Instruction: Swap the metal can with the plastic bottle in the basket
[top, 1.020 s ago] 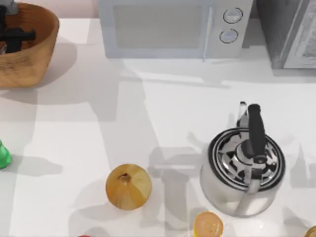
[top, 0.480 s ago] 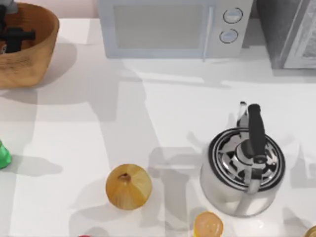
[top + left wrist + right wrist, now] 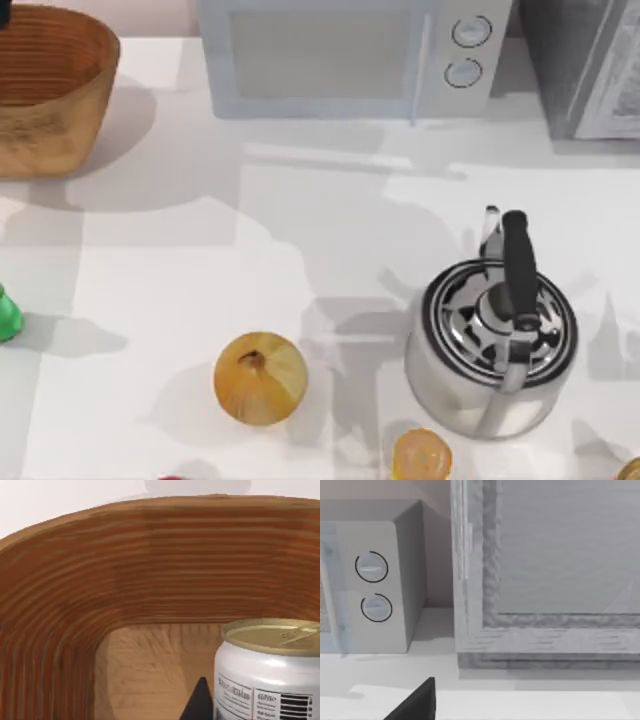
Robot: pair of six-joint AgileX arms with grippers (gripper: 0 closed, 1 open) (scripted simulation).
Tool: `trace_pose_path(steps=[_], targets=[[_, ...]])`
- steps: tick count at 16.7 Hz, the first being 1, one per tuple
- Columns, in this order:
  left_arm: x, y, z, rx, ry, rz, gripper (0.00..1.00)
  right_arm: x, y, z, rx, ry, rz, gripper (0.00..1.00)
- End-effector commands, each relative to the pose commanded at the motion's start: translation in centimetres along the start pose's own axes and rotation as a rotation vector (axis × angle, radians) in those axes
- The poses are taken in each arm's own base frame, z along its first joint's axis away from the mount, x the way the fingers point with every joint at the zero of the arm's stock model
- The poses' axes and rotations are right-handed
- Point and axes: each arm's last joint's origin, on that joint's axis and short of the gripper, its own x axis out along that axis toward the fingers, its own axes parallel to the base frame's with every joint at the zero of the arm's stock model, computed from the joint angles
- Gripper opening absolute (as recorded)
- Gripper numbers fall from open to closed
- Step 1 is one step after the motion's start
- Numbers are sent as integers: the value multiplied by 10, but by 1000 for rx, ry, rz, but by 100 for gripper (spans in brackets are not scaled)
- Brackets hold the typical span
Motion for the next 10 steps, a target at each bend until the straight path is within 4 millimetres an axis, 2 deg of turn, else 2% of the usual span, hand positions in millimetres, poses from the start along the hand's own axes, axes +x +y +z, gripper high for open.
trace_pose_path(steps=[2,4,7,10], targets=[[-52,-10,-11,8,-103,8,0,0,0,0,0,0,0,100],[-101,-20,-37,13,-198,14,0,0,0,0,0,0,0,100],[-156,-35,-104,13,-323,19,0,0,0,0,0,0,0,100],[-181,-47,-188,8,-456,24,0,0,0,0,0,0,0,100]])
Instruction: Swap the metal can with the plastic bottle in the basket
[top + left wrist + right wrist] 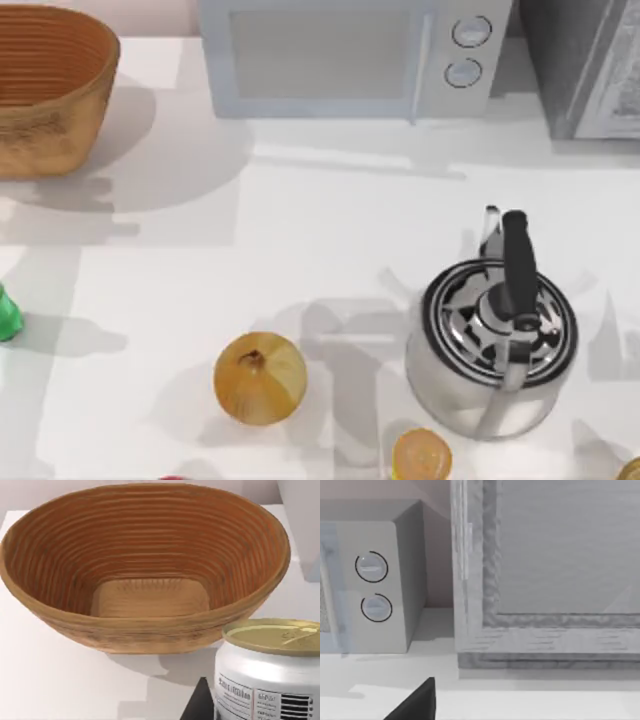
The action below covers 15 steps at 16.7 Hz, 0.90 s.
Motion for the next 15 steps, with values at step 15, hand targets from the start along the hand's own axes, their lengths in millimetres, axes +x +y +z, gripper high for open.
trace_pose_path(steps=[15], targets=[[-15,-17,-197,-33,-547,15,0,0,0,0,0,0,0,100]])
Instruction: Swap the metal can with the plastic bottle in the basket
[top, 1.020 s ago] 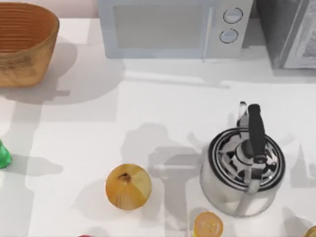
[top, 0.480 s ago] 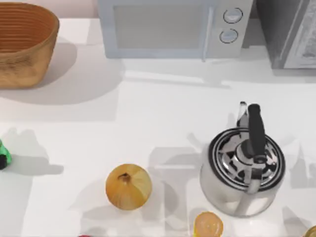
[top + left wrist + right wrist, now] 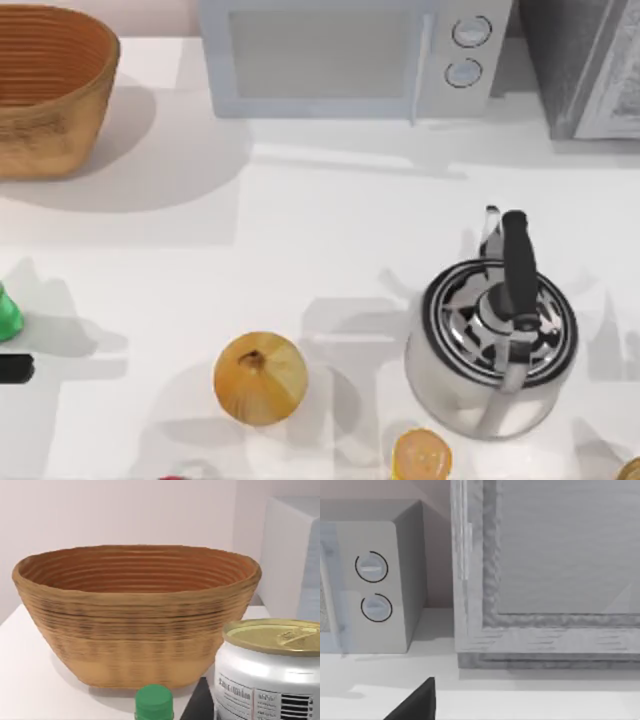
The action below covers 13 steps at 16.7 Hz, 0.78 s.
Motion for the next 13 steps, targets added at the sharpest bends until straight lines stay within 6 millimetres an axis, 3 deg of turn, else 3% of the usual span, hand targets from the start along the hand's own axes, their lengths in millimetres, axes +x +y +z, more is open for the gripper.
trace_pose_path(steps=[6,10,13], targets=[[1,0,3,3,3,-7,0,0,0,0,0,0,0,100],[10,-5,25,6,-10,-84,0,0,0,0,0,0,0,100],[30,-12,47,10,-10,-186,0,0,0,0,0,0,0,100]])
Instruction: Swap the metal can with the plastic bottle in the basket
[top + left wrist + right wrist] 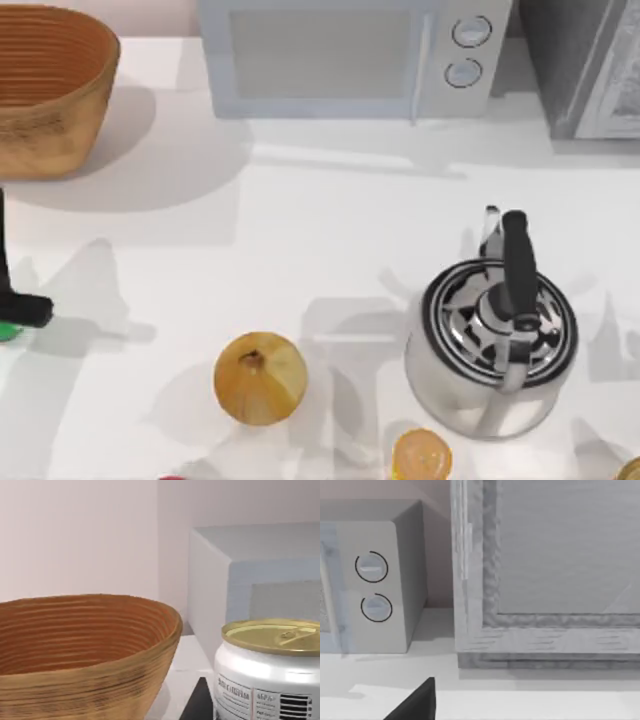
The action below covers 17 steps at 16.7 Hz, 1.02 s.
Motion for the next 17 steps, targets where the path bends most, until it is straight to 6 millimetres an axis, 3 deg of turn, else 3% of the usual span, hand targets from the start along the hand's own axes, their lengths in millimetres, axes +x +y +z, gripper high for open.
trace_pose_path(steps=[4,8,12,17], targets=[[46,-8,24,4,-7,-180,0,0,0,0,0,0,0,100],[110,-22,27,5,-10,-389,0,0,0,0,0,0,0,100],[175,-45,0,3,-7,-615,0,0,0,0,0,0,0,100],[232,-78,-61,-3,-2,-893,0,0,0,0,0,0,0,100]])
